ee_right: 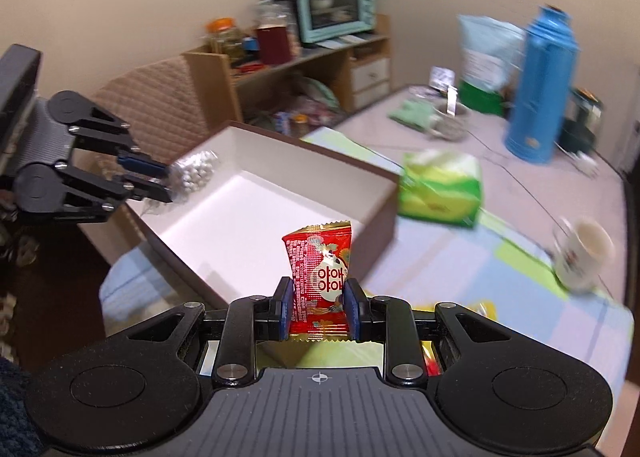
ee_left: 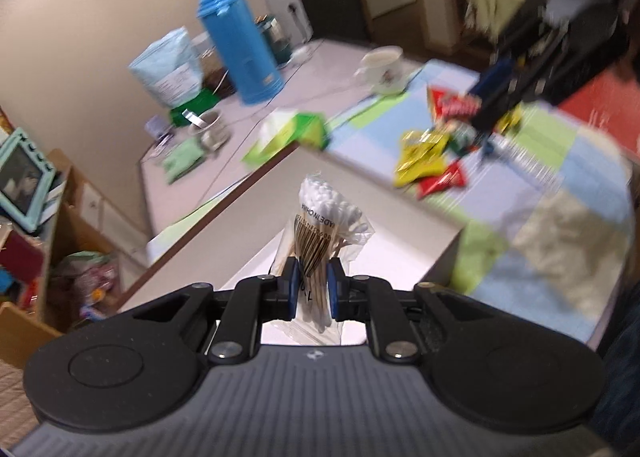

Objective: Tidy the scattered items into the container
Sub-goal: 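Carry the swab bag and red candy over the box with both tools, then open both tools to drop the swab bag and candy into the box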

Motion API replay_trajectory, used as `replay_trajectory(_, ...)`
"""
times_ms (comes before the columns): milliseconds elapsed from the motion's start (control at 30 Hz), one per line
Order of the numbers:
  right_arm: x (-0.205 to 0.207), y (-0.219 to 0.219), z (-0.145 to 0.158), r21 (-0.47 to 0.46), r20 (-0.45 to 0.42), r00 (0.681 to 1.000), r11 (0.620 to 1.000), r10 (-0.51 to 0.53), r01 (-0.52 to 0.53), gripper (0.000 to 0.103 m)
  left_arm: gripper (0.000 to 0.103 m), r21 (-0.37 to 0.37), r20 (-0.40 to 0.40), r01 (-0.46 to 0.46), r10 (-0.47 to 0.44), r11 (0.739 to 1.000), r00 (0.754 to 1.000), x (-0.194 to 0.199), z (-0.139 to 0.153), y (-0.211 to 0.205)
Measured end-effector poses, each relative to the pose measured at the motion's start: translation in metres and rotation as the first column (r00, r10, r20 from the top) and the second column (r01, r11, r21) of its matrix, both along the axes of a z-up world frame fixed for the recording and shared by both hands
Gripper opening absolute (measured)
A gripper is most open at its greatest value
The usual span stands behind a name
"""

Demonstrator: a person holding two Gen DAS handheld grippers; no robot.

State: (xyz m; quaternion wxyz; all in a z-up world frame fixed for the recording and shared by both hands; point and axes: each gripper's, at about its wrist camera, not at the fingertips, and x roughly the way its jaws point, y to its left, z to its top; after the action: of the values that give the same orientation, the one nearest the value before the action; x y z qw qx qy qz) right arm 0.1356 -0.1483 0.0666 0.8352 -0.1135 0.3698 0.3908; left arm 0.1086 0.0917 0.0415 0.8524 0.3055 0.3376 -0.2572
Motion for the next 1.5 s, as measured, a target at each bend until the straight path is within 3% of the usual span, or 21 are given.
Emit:
replay_trajectory(267, 0.04, 0.073, -0.008, -0.056, -0.015, 0.988, 0.986, 0.156, -0.156, 0.026, 0.012, 0.134, -0.046, 0.019, -0.013, 0.991, 0.999, 0.035, -0.014, 0.043)
replay_trajectory(500, 0.073, 0.126, -0.056, -0.168, -0.122, 0.963, 0.951, 0.24, -0.258, 0.026, 0.012, 0.252, -0.159, 0.133, -0.095, 0.959, 0.983, 0.072, -0.054, 0.052)
replay_trajectory(900, 0.115, 0.163, -0.122, -0.274, -0.246, 0.937, 0.909, 0.248, -0.313, 0.026, 0.012, 0.293, -0.324, 0.242, -0.142, 0.925, 0.935, 0.119, -0.119, 0.059)
replay_trajectory(967, 0.12, 0.168, -0.129, -0.295, -0.255, 0.932, 0.897, 0.257, -0.328, 0.026, 0.016, 0.297, -0.34, 0.258, -0.15, 0.919, 0.928, 0.122, -0.125, 0.059)
replay_trajectory(1033, 0.125, 0.17, -0.134, -0.307, -0.258, 0.93, 0.891, 0.261, -0.335, 0.026, 0.029, 0.307, -0.341, 0.266, -0.155, 0.914, 0.927, 0.125, -0.13, 0.06)
replay_trajectory(1067, 0.127, 0.171, -0.136, -0.312, -0.26, 0.929, 0.887, 0.264, -0.339, 0.026, 0.04, 0.309, -0.338, 0.272, -0.162, 0.911, 0.927, 0.125, -0.131, 0.06)
replay_trajectory(1133, 0.129, 0.171, -0.138, -0.312, -0.265, 0.925, 0.884, 0.271, -0.348, 0.027, 0.046, 0.303, -0.335, 0.28, -0.173, 0.911, 0.926, 0.125, -0.132, 0.061)
replay_trajectory(1167, 0.13, 0.171, -0.138, -0.312, -0.267, 0.924, 0.883, 0.272, -0.35, 0.03, 0.047, 0.303, -0.338, 0.283, -0.175, 0.91, 0.925, 0.125, -0.132, 0.061)
replay_trajectory(1200, 0.13, 0.17, -0.138, -0.315, -0.266, 0.925, 0.882, 0.272, -0.35, 0.043, 0.051, 0.303, -0.341, 0.286, -0.177, 0.909, 0.923, 0.126, -0.132, 0.062)
replay_trajectory(1233, 0.127, 0.169, -0.137, -0.32, -0.25, 0.93, 0.883, 0.27, -0.343, 0.087, 0.055, 0.304, -0.344, 0.29, -0.179, 0.907, 0.922, 0.126, -0.132, 0.062)
replay_trajectory(1267, 0.125, 0.168, -0.134, -0.323, -0.219, 0.938, 0.887, 0.268, -0.329, 0.102, 0.064, 0.31, -0.343, 0.293, -0.181, 0.904, 0.922, 0.126, -0.132, 0.062)
replay_trajectory(1433, 0.123, 0.159, -0.122, -0.299, -0.193, 0.941, 0.896, 0.28, -0.328, 0.102, 0.068, 0.32, -0.329, 0.28, -0.171, 0.905, 0.929, 0.122, -0.124, 0.063)
replay_trajectory(1500, 0.121, 0.155, -0.118, -0.291, -0.19, 0.942, 0.9, 0.277, -0.324, 0.102, 0.08, 0.329, -0.308, 0.267, -0.164, 0.906, 0.937, 0.122, -0.119, 0.063)
